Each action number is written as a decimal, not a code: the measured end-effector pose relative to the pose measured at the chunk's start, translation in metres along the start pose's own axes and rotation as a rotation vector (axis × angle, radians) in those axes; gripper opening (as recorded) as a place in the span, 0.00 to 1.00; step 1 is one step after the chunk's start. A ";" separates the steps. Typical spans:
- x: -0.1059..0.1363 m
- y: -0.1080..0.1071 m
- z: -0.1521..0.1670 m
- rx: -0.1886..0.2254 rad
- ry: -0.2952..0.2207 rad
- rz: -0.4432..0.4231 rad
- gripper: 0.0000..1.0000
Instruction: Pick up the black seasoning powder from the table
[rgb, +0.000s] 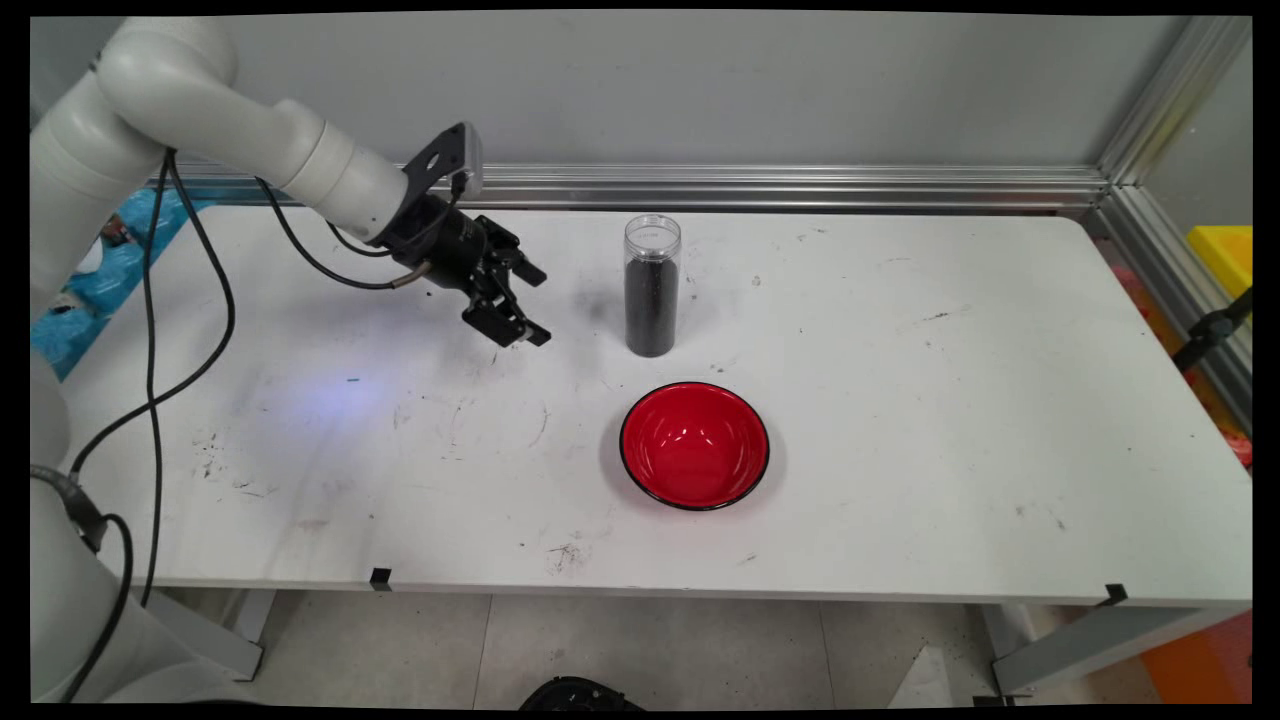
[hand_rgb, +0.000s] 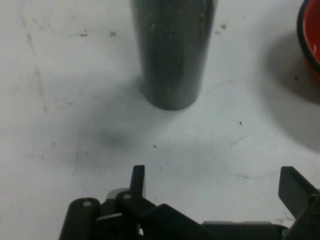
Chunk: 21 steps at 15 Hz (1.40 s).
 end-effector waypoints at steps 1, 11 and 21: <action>-0.002 -0.001 0.003 0.005 0.010 0.005 1.00; -0.011 -0.004 0.036 0.043 0.067 -0.001 1.00; -0.006 -0.004 0.063 0.061 0.119 0.003 1.00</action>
